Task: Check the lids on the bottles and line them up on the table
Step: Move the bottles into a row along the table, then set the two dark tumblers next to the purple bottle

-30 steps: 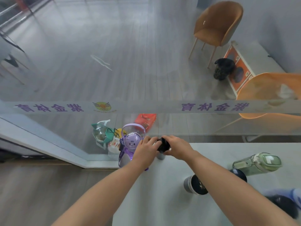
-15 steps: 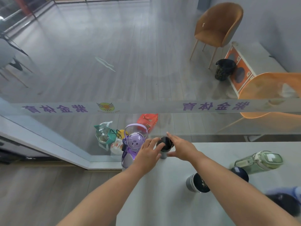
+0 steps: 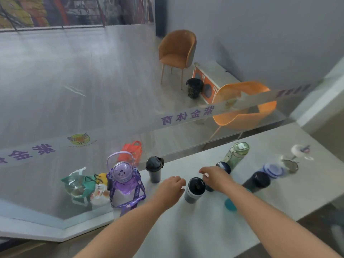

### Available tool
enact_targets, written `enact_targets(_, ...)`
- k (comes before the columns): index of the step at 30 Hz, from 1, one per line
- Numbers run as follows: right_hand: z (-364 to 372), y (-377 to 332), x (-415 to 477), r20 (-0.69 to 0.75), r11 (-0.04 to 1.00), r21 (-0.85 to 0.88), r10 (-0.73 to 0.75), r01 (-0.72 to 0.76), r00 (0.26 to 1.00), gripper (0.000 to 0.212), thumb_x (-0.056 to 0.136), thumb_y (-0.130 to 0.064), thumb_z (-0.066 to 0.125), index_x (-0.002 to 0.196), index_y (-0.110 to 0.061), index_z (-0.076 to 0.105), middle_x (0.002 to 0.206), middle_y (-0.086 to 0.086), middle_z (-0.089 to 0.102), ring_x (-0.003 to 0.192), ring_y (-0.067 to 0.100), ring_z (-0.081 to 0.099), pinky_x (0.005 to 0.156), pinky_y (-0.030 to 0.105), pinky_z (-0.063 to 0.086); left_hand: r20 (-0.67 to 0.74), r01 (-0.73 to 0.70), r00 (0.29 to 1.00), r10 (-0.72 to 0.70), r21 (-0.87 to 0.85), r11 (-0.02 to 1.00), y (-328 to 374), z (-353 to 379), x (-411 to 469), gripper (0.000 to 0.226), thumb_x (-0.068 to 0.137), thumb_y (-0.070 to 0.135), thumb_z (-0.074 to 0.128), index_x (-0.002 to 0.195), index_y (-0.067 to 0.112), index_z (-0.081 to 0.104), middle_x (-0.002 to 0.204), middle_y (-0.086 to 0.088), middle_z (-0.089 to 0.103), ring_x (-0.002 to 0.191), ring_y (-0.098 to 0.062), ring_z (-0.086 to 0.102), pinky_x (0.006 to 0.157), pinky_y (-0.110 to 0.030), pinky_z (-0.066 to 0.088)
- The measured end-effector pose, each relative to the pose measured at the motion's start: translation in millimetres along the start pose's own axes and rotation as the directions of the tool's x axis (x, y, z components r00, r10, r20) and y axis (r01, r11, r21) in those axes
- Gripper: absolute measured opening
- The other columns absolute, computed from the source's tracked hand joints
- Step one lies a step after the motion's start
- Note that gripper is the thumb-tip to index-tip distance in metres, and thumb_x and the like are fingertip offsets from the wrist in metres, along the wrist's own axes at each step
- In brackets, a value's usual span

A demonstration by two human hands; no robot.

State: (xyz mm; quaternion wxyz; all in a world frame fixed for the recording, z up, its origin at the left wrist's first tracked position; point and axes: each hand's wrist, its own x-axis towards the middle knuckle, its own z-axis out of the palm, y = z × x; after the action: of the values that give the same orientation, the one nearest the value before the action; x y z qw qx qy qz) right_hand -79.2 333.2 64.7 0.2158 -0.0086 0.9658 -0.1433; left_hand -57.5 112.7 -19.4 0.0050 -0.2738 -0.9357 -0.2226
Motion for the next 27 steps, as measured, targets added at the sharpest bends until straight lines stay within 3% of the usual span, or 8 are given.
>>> enact_targets(3, 11, 12, -13, 0.101, 0.998, -0.024, -0.048, 0.05, 0.994, 0.057, 0.093, -0.028, 0.058, 0.147, -0.035, 0.041, 0.141, -0.005, 0.057, 0.126, 0.019, 0.056, 0.102, 0.033, 0.045, 0.054, 0.001, 0.999, -0.003, 0.034, 0.999, 14, 17, 2, 0.034, 0.077, 0.025, 0.072, 0.109, 0.021, 0.06, 0.104, -0.003, 0.061, 0.082, -0.027, 0.057, 0.062, -0.037, 0.051)
enact_targets(8, 38, 17, 2, 0.203, 0.972, -0.055, -0.213, 0.229, 0.956, 0.073, 0.086, -0.028, 0.067, 0.148, -0.037, 0.03, 0.145, -0.008, 0.045, 0.125, 0.021, 0.057, 0.096, 0.041, 0.052, 0.064, 0.089, 0.994, -0.093, 0.063, 0.994, 26, 37, 1, 0.053, 0.072, 0.028, 0.076, 0.119, 0.028, 0.051, 0.115, -0.001, 0.056, 0.082, -0.025, 0.053, 0.063, -0.037, 0.05)
enact_targets(13, 38, 12, 38, 0.243, 0.902, -0.153, -0.362, 0.404, 0.9, 0.06, 0.082, -0.028, 0.071, 0.134, -0.032, 0.041, 0.13, -0.002, 0.051, 0.103, 0.03, 0.064, 0.078, 0.041, 0.055, -0.008, 0.168, 0.986, -0.168, 0.014, 0.986, 23, 44, 9, 0.039, 0.078, 0.024, 0.069, 0.113, 0.024, 0.053, 0.107, -0.001, 0.059, 0.083, -0.026, 0.054, 0.069, -0.039, 0.051)
enact_targets(19, 21, 3, 93, 0.215, 0.853, -0.19, -0.447, 0.486, 0.869, 0.061, 0.08, -0.025, 0.072, 0.132, -0.03, 0.041, 0.123, 0.004, 0.054, 0.09, 0.036, 0.065, 0.072, 0.04, 0.055, -0.108, 0.276, 0.96, -0.26, 0.178, 0.945, 4, 26, 41, 0.047, 0.073, 0.011, 0.074, 0.115, 0.022, 0.054, 0.111, 0.002, 0.058, 0.091, -0.025, 0.053, 0.072, -0.038, 0.048)
enact_targets(23, 11, -4, 124, 0.187, 0.827, -0.225, -0.482, 0.515, 0.856, 0.069, 0.083, -0.029, 0.072, 0.143, -0.027, 0.038, 0.13, 0.007, 0.054, 0.1, 0.038, 0.064, 0.077, 0.041, 0.056, -0.196, 0.455, 0.889, -0.413, 0.284, 0.844, -15, -5, 58, 0.049, 0.07, 0.023, 0.08, 0.113, 0.021, 0.057, 0.119, -0.003, 0.058, 0.104, -0.03, 0.053, 0.076, -0.042, 0.049)
enact_targets(27, 9, -11, 146, 0.197, 0.831, -0.206, -0.482, 0.516, 0.854, 0.075, 0.081, -0.029, 0.074, 0.145, -0.028, 0.036, 0.129, 0.006, 0.053, 0.101, 0.037, 0.064, 0.077, 0.04, 0.055, -0.147, 0.666, 0.742, -0.654, 0.279, 0.692, -44, -24, 58, 0.075, 0.066, 0.035, 0.084, 0.132, 0.02, 0.051, 0.136, -0.016, 0.049, 0.12, -0.042, 0.045, 0.092, -0.051, 0.046)
